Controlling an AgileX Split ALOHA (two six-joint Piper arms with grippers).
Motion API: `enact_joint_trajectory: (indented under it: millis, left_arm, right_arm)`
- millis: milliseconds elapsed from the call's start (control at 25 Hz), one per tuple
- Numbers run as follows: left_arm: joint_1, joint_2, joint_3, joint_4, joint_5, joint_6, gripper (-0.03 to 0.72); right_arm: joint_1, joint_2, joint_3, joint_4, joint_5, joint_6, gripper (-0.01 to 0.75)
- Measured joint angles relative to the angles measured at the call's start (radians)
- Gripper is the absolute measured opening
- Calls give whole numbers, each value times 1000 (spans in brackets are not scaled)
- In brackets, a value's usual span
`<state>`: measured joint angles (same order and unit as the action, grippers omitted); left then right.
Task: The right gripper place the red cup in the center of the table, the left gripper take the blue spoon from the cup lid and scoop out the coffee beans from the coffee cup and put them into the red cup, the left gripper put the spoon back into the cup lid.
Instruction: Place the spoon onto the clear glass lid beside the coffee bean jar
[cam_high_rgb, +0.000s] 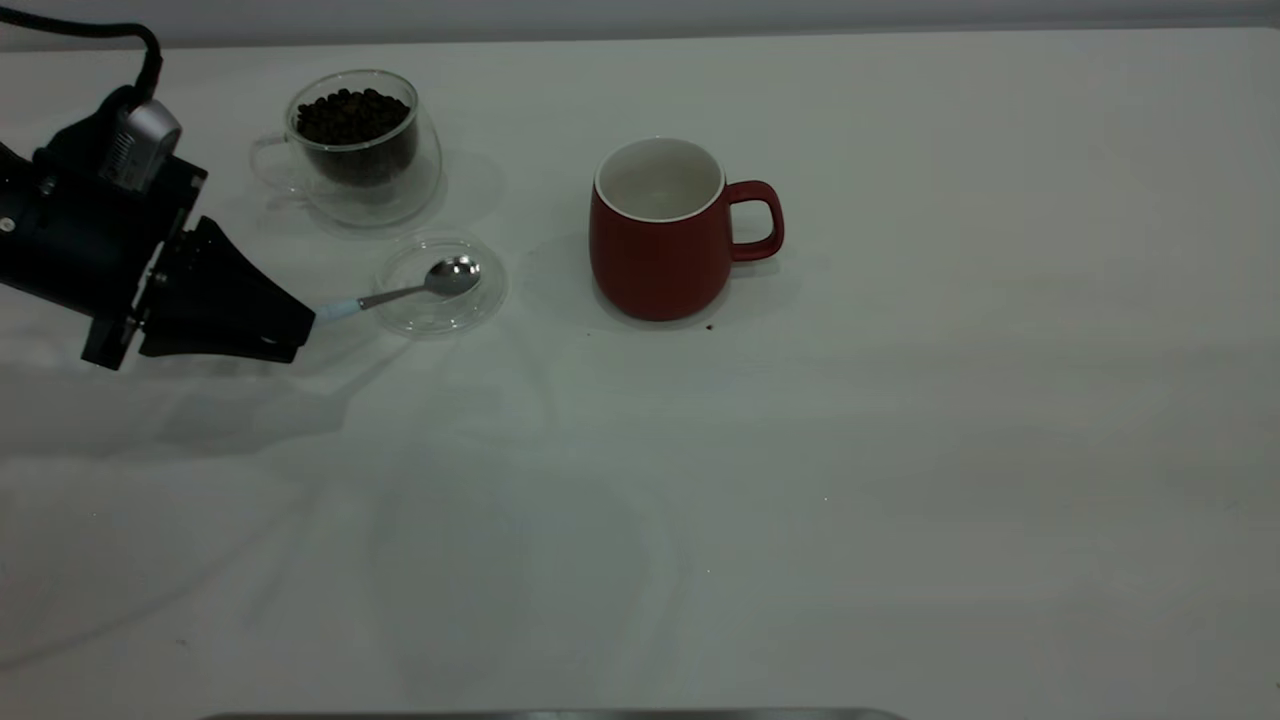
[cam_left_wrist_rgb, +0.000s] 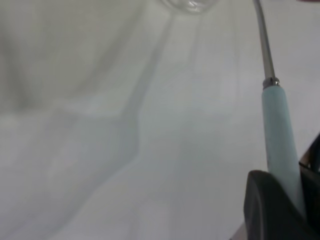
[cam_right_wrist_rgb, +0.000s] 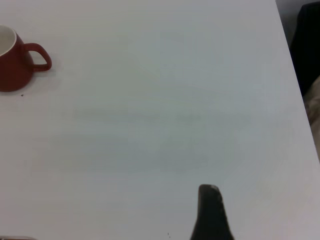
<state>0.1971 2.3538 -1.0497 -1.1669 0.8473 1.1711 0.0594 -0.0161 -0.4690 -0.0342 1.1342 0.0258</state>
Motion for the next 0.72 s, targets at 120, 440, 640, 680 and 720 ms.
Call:
enact_joint_trajectory:
  millis: [120, 440, 640, 680, 720]
  left_arm:
    - [0, 1, -2, -15, -8, 25, 126]
    - [0, 1, -3, -40, -79, 33, 126]
    - [0, 31, -4, -128, -82, 38, 126]
    - [0, 43, -4, -146, -79, 42, 126]
    - [0, 55, -4, -157, -71, 47, 126]
  right_arm:
    - [0, 0, 0, 0, 0, 0, 573]
    - [0, 0, 0, 0, 0, 0, 573]
    - [0, 0, 0, 0, 0, 0, 573]
    - [0, 0, 0, 0, 0, 0, 573]
    - [0, 0, 0, 0, 0, 0, 573]
